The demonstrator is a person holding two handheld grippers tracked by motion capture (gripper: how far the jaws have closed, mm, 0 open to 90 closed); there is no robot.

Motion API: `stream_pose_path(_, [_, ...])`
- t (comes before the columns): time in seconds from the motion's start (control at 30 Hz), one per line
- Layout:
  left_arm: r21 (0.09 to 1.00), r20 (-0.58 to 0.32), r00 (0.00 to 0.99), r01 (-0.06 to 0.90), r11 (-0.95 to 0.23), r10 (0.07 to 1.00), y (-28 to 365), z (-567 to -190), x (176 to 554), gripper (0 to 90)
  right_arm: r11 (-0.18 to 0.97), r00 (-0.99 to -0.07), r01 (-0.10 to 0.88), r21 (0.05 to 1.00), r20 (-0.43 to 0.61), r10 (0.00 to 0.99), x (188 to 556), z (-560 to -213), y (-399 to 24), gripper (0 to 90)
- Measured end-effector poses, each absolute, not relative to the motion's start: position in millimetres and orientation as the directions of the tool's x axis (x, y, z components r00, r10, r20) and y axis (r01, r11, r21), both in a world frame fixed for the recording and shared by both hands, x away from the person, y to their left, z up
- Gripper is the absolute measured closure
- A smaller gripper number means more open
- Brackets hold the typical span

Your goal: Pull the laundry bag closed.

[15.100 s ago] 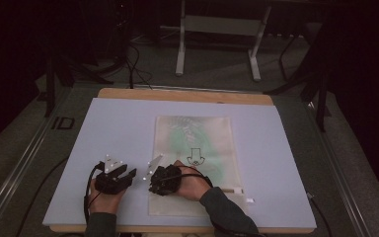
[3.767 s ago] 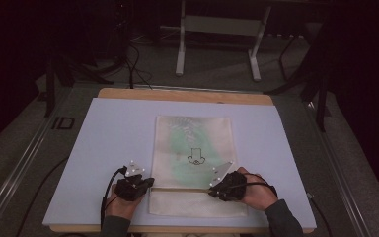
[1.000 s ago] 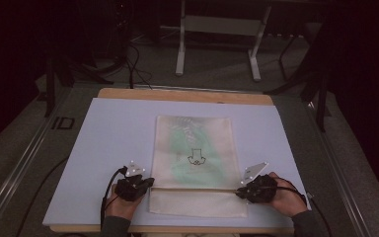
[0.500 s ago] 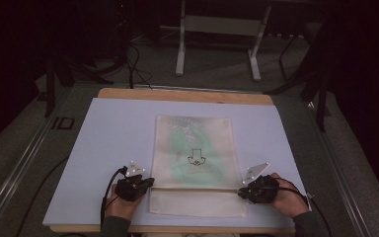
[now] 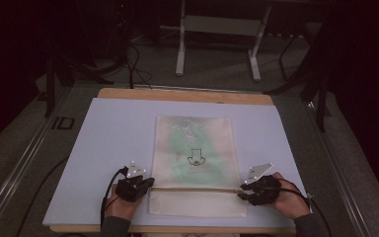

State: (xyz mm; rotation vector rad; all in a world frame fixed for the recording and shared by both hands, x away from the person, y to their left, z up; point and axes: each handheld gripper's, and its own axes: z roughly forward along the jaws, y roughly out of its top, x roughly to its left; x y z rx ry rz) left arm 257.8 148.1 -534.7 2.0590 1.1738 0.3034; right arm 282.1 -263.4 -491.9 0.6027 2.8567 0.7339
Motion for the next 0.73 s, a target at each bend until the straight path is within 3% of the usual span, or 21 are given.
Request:
stream_pose_path(0.33, [0.706, -0.148, 0.564, 0.635, -0.312, 0.812, 149, -535, 257, 88.5, 0.728, -0.858, 0.418, 0.543, -0.027, 0.513, 284, -491, -279, 56.9])
stream_pose_path(0.73, [0.713, -0.1, 0.559, 0.617, -0.333, 0.823, 149, -532, 255, 88.6, 0.69, -0.814, 0.486, 0.536, -0.009, 0.58, 289, -503, -289, 53.0])
